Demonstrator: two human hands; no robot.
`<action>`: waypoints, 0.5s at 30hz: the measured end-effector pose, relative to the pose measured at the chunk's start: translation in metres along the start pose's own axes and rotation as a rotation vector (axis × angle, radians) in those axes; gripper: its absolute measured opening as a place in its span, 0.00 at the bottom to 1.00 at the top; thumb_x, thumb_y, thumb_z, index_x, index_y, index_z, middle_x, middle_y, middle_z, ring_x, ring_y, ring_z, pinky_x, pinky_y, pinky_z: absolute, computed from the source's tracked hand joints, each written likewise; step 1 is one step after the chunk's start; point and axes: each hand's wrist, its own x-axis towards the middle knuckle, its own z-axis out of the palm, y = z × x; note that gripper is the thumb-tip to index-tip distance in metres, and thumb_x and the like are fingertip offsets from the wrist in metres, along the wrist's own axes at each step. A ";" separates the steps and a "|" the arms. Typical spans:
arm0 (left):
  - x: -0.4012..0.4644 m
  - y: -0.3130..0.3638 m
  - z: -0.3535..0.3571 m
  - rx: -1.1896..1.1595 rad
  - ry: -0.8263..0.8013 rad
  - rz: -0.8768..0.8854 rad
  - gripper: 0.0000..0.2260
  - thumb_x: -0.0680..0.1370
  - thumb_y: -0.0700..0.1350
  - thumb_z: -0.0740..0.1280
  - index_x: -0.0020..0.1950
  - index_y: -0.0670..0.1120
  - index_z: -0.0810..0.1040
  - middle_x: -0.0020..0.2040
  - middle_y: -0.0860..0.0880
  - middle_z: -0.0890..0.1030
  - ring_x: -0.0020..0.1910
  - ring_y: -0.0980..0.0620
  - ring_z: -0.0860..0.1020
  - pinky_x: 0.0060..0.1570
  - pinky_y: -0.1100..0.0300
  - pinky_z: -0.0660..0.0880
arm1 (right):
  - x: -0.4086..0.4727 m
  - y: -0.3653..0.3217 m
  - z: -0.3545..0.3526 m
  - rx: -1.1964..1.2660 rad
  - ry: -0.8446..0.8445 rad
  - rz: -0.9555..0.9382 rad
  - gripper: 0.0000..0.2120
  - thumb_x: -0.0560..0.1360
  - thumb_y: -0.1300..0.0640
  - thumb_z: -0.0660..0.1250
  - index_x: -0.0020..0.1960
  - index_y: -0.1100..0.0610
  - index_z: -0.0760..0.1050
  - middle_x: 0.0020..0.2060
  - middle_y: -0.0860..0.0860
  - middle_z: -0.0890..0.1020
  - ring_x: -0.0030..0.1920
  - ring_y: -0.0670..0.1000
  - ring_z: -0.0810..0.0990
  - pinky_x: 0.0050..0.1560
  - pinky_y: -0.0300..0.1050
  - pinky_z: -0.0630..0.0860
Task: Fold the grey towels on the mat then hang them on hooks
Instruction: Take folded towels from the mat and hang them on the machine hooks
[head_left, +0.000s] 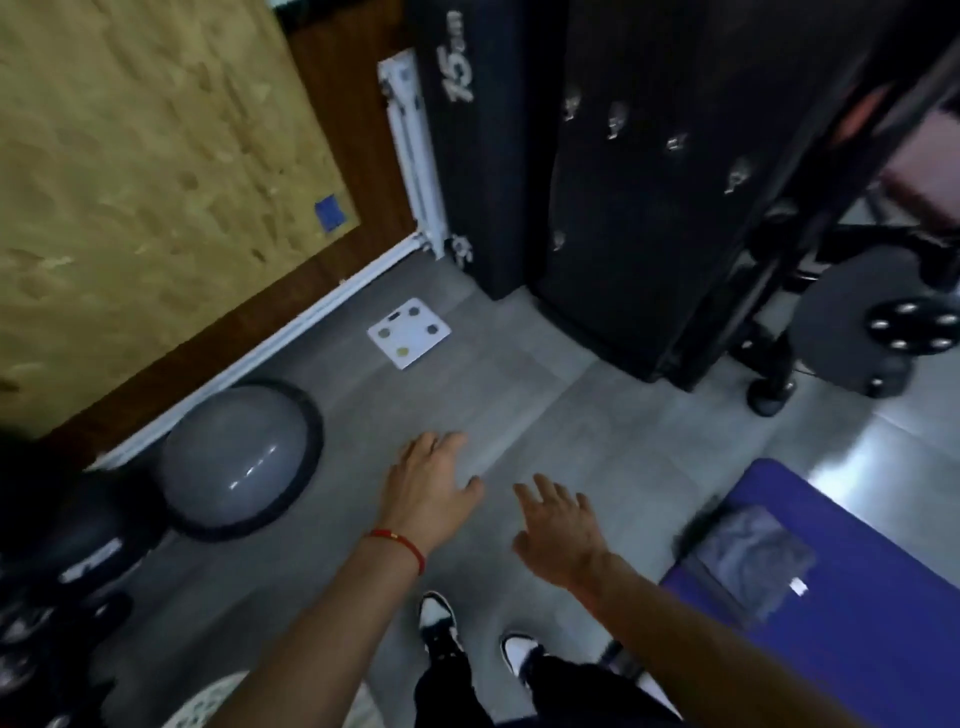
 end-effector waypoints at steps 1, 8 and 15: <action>0.016 0.008 -0.001 0.014 -0.037 0.059 0.27 0.77 0.55 0.67 0.75 0.51 0.68 0.70 0.47 0.72 0.69 0.44 0.68 0.68 0.52 0.68 | 0.001 0.008 -0.004 0.035 0.022 0.065 0.33 0.79 0.48 0.61 0.81 0.52 0.54 0.80 0.56 0.58 0.77 0.59 0.61 0.76 0.60 0.58; 0.096 0.089 0.016 0.094 -0.338 0.539 0.35 0.74 0.57 0.71 0.78 0.53 0.63 0.73 0.49 0.67 0.71 0.45 0.64 0.70 0.52 0.66 | -0.032 0.068 -0.007 0.576 0.260 0.657 0.27 0.78 0.46 0.65 0.75 0.50 0.66 0.70 0.54 0.73 0.68 0.56 0.74 0.65 0.48 0.71; 0.139 0.190 0.054 0.042 -0.568 0.750 0.29 0.72 0.56 0.72 0.73 0.54 0.71 0.69 0.50 0.71 0.70 0.49 0.68 0.71 0.57 0.65 | -0.056 0.154 0.017 1.130 0.461 1.057 0.21 0.79 0.54 0.67 0.70 0.58 0.74 0.65 0.58 0.80 0.65 0.57 0.78 0.65 0.46 0.71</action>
